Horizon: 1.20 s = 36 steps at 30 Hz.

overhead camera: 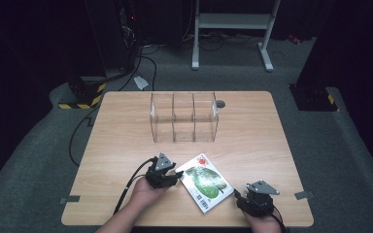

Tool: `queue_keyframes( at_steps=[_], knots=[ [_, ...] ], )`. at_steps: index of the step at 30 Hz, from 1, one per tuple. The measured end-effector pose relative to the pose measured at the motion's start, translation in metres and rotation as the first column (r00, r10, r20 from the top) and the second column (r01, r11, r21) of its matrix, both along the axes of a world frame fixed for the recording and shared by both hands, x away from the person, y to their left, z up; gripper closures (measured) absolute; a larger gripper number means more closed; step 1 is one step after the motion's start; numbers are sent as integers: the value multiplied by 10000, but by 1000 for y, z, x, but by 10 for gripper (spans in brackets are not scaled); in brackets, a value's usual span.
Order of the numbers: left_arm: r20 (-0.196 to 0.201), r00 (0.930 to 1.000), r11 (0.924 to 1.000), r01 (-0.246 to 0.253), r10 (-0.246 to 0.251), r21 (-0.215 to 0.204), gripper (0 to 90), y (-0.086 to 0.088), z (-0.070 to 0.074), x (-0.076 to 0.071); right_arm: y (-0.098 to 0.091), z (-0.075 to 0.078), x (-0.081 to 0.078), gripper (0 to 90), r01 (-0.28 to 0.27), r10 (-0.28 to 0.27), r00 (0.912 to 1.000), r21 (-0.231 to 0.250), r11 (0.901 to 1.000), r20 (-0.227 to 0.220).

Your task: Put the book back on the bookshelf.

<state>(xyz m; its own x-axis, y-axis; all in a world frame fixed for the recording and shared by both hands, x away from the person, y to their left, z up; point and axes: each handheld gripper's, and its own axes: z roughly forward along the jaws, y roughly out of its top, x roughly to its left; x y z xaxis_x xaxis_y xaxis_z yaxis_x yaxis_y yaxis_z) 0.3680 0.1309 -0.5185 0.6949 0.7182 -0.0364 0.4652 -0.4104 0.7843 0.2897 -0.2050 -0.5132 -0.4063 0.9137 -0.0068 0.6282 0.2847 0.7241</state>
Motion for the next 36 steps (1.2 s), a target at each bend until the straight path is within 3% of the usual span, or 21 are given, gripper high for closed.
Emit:
queue_keyframes(
  at_steps=[7,17,30,36],
  knots=[
    [-161,9999,9998,53,-56,-209,528,-2,-1,2,5,-2,-2,464,-396,396,9992,-21,9992,-104],
    [-186,9998,9996,68,-73,-278,537,2,-2,-3,10,-2,5,486,-418,418,9991,22,9991,-101],
    [-232,9993,9994,-287,282,-215,539,31,-2,-24,45,5,32,507,-686,690,9976,-411,9968,79],
    [-226,9983,9985,-537,534,-115,539,46,-1,-37,68,5,45,514,-1235,1242,9921,-373,9916,170]
  ],
)
